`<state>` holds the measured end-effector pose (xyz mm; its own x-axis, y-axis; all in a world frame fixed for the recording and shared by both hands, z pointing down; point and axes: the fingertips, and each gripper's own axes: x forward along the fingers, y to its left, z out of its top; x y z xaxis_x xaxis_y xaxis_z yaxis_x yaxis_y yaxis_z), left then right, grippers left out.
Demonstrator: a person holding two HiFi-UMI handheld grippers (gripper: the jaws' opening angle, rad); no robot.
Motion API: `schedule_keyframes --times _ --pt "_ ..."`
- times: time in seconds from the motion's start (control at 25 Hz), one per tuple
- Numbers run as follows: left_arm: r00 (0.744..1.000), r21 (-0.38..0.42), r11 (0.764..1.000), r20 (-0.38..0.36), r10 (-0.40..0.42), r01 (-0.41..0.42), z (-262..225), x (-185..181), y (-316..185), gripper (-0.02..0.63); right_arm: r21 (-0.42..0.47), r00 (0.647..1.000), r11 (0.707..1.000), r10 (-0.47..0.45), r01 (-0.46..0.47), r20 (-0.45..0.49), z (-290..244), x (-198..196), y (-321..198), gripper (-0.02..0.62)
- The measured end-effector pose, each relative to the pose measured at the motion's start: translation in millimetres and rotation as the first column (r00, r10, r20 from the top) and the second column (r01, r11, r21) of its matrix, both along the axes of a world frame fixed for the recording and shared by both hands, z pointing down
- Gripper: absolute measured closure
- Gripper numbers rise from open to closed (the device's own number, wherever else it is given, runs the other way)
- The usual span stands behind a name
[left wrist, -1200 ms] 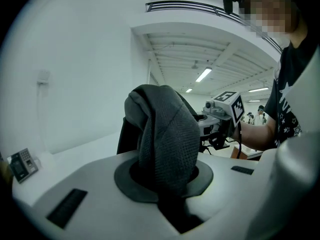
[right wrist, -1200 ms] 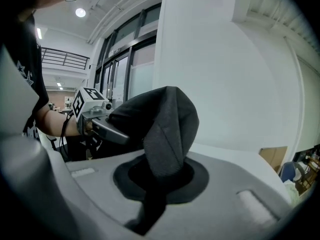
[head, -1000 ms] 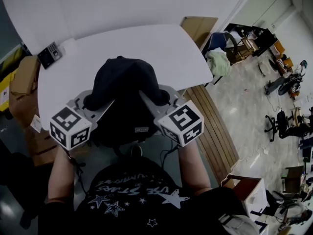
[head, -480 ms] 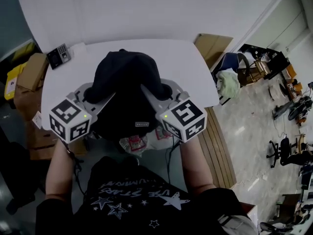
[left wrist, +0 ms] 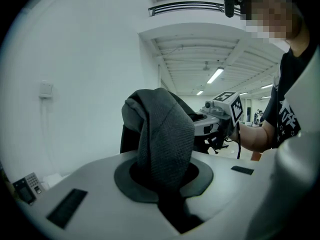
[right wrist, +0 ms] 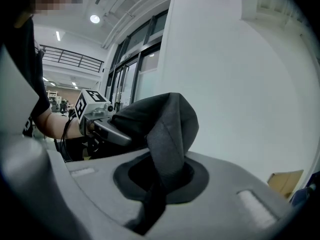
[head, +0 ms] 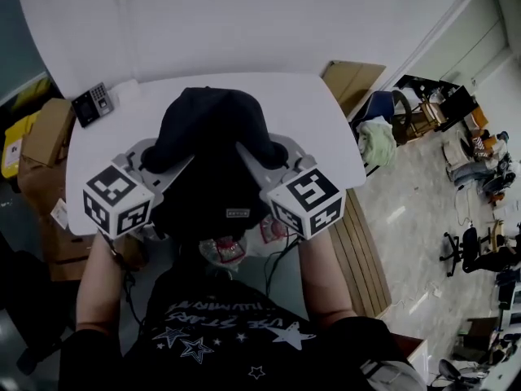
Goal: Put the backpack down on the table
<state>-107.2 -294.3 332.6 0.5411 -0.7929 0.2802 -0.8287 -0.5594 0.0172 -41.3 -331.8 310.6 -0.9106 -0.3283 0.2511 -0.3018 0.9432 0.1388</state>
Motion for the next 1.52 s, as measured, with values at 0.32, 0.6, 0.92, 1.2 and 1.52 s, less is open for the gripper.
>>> schedule_keyframes --times 0.32,0.6,0.92,1.2,1.52 --pt "0.998 0.061 0.997 0.001 0.055 -0.055 -12.8 -49.8 -54.5 0.552 0.013 0.997 0.998 0.065 -0.065 0.029 -13.3 -44.5 -47.7 0.571" --pt "0.996 0.075 0.993 0.012 0.088 -0.088 -10.0 -100.5 -112.2 0.552 0.013 0.994 0.994 0.111 -0.111 0.018 -10.4 -94.7 -102.6 0.571" --pt "0.993 0.075 0.99 0.004 0.121 -0.121 9.3 -150.6 -167.3 0.552 -0.009 0.988 0.988 0.154 -0.154 -0.012 7.5 -143.9 -154.6 0.571" --pt "0.992 0.06 0.99 -0.008 0.129 -0.129 33.8 -168.0 -184.4 0.551 -0.018 0.986 0.986 0.162 -0.163 -0.038 29.7 -161.5 -171.2 0.571" --pt "0.991 0.118 0.984 -0.004 0.134 -0.133 44.0 -170.0 -190.0 0.551 -0.01 0.987 0.987 0.162 -0.162 0.016 39.6 -161.9 -177.7 0.569"
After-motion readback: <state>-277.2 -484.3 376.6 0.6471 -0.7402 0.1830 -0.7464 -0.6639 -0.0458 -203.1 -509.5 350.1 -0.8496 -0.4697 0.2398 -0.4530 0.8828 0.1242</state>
